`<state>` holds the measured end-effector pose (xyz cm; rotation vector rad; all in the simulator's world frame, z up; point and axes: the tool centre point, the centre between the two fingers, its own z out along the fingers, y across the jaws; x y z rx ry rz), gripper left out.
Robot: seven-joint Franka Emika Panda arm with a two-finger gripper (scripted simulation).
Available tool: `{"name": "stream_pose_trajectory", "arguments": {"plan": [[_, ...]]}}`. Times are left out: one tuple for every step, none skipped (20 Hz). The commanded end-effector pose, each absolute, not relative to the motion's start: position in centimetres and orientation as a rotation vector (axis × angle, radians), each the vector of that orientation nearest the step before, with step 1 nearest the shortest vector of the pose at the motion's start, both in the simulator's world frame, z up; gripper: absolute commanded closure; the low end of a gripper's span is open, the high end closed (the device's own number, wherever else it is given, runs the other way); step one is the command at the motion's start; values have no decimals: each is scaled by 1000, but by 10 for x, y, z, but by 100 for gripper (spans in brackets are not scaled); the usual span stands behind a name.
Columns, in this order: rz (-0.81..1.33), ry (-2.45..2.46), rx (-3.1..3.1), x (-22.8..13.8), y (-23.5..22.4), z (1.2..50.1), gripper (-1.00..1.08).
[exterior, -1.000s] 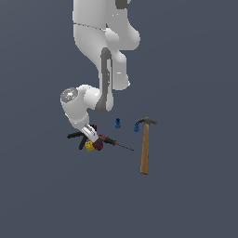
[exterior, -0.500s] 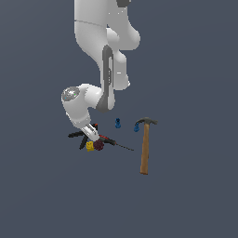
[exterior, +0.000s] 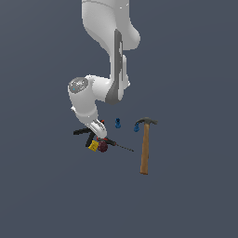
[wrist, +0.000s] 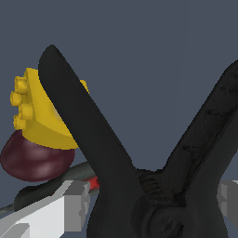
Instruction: Pick up a designated object from a clutter of objects.
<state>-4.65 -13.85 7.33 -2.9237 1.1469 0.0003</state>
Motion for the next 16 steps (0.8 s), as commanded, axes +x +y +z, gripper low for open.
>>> {"name": "stream_pose_trajectory", "arguments": {"plan": [[-1,1143,-2925,-43,-120,91,108],[-1,1144,-2925,-41,-113,99,108],[-1,1144,-2925,-39,-105,107,108],[-1,1144,-2926,-38,-97,116,108],[-1,1145,-2926,-36,-88,125,108],[-1,1145,-2926,-34,-79,134,108],[-2,1145,-2927,-32,-71,143,108],[-2,1146,-2927,-30,-62,153,108],[-2,1146,-2927,-28,-53,162,108],[-2,1147,-2928,-26,-45,171,108],[-2,1147,-2928,-24,-36,180,108],[-3,1147,-2928,-22,-27,190,108],[-3,1147,-2928,-20,-18,199,108],[-3,1147,-2929,-18,-10,208,108],[-3,1147,-2929,-16,-1,218,108],[-3,1147,-2929,-14,8,227,108]]}}
